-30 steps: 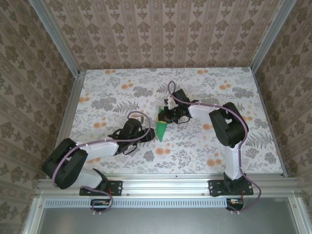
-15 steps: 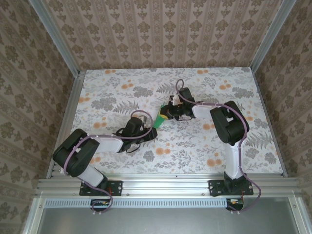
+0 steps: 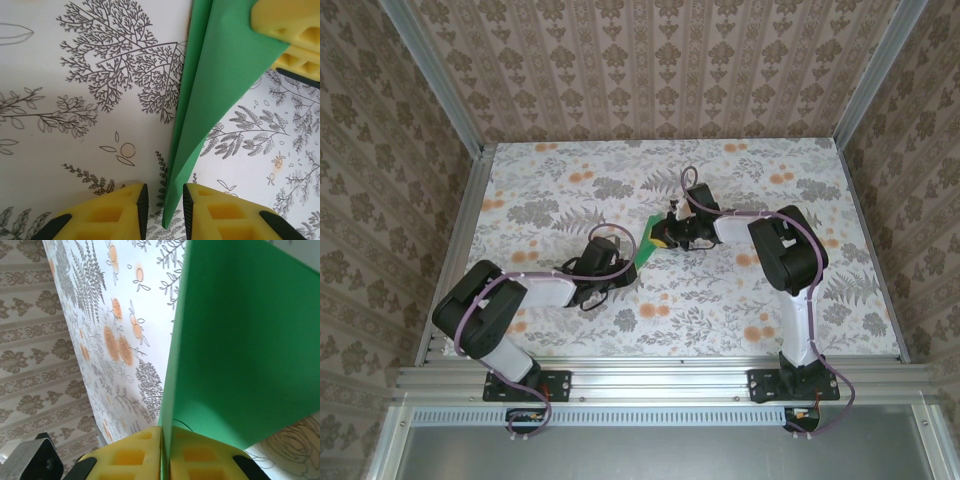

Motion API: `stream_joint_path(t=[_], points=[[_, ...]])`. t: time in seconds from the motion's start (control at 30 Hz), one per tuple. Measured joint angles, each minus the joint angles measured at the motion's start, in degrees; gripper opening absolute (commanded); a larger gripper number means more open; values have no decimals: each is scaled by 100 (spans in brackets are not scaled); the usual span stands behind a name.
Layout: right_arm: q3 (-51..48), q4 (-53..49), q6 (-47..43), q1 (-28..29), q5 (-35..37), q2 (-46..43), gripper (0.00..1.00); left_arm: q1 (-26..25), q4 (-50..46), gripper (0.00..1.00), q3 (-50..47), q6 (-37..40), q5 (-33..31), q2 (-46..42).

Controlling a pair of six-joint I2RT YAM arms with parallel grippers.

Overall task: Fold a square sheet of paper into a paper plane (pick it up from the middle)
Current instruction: Fold the wing for the fifth time at the center of the table.

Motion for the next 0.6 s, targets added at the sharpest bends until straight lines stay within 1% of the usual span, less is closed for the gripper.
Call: stream_joint_path(t=[0.17, 0.33, 0.4, 0.6], points=[[70, -258, -315, -44, 37, 70, 13, -68, -195, 29, 85, 170, -101, 0], [133, -367, -511, -66, 48, 188, 13, -66, -350, 35, 168, 369, -31, -9], [153, -411, -553, -70, 42, 216, 14, -20, -409, 38, 192, 452, 129, -24], [225, -503, -667, -76, 44, 243, 14, 323, -476, 40, 369, 531, 769, -24]])
